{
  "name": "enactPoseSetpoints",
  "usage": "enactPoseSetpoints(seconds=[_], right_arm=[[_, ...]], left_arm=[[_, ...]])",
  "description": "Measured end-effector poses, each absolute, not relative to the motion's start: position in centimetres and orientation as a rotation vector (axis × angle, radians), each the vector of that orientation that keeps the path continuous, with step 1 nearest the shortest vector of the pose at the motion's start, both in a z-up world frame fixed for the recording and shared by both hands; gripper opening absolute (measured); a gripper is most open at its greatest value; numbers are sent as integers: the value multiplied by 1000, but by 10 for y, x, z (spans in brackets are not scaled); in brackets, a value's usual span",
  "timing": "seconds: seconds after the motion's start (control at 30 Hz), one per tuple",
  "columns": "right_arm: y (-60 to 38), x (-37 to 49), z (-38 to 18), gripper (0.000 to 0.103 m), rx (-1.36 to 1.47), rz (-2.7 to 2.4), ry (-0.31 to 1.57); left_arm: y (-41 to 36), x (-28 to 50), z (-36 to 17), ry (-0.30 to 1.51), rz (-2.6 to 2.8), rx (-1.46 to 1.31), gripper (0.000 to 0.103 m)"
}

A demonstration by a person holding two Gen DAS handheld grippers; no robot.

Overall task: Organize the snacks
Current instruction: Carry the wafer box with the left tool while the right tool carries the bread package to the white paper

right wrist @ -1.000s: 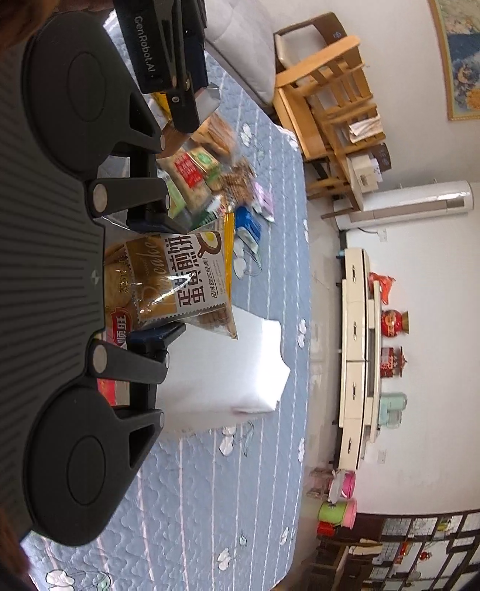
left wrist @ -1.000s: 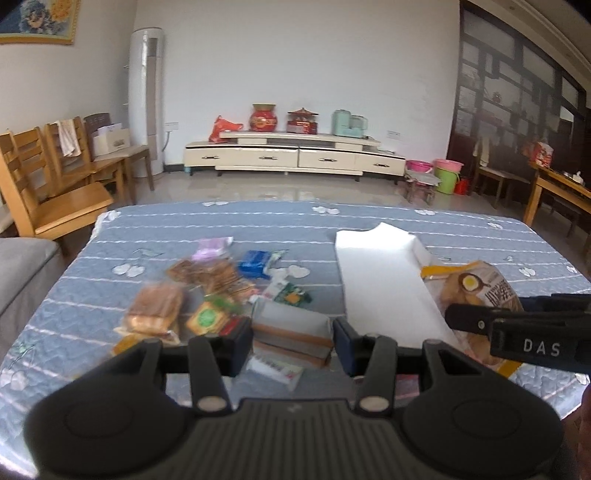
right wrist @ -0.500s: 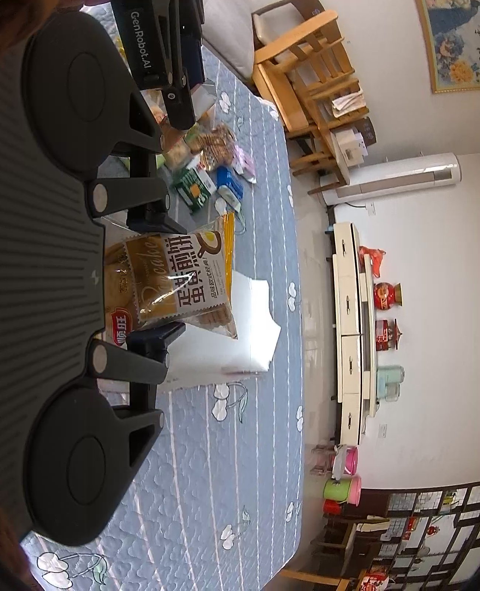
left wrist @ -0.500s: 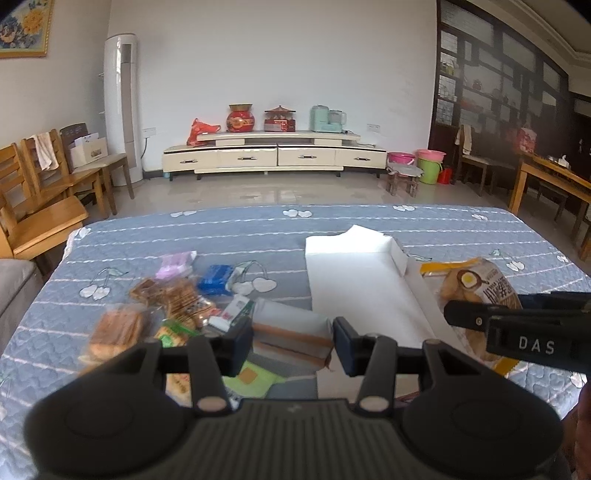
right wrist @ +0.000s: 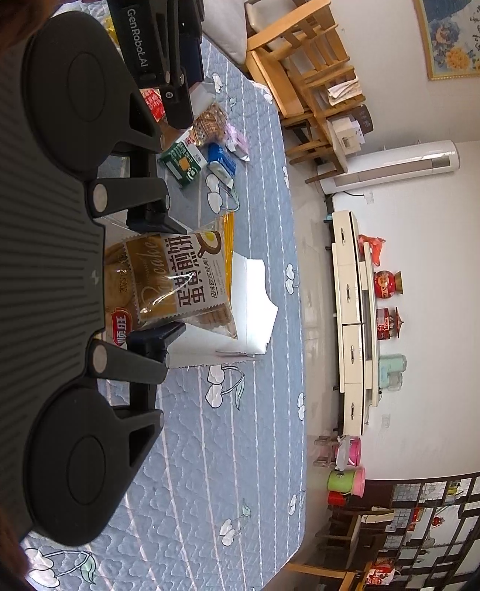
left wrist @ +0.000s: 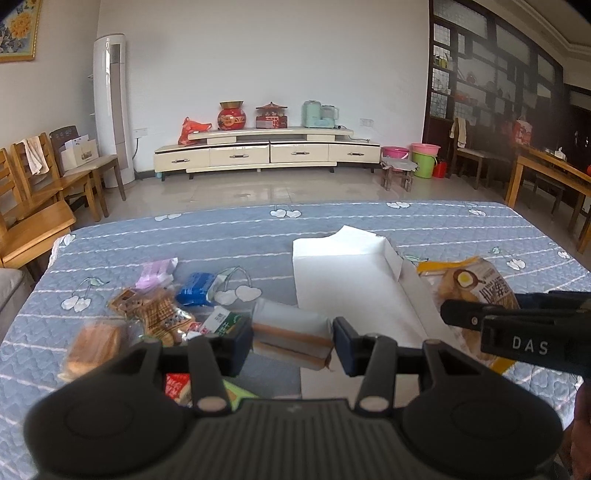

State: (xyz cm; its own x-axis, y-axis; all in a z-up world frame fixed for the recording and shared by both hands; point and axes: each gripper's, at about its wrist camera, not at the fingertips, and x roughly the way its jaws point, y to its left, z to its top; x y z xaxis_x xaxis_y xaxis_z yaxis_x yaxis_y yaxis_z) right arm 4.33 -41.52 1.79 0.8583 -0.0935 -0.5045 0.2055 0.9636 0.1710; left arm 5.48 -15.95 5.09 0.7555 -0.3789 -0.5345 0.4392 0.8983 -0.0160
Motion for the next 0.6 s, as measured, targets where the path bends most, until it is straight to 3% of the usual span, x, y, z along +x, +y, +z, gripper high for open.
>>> enactPoseSetpoints(seconds=[0.6], right_arm=[[-425,90,21,59,240,-186,555]], left_arm=[[-202,101,48,571,-473,138,47]])
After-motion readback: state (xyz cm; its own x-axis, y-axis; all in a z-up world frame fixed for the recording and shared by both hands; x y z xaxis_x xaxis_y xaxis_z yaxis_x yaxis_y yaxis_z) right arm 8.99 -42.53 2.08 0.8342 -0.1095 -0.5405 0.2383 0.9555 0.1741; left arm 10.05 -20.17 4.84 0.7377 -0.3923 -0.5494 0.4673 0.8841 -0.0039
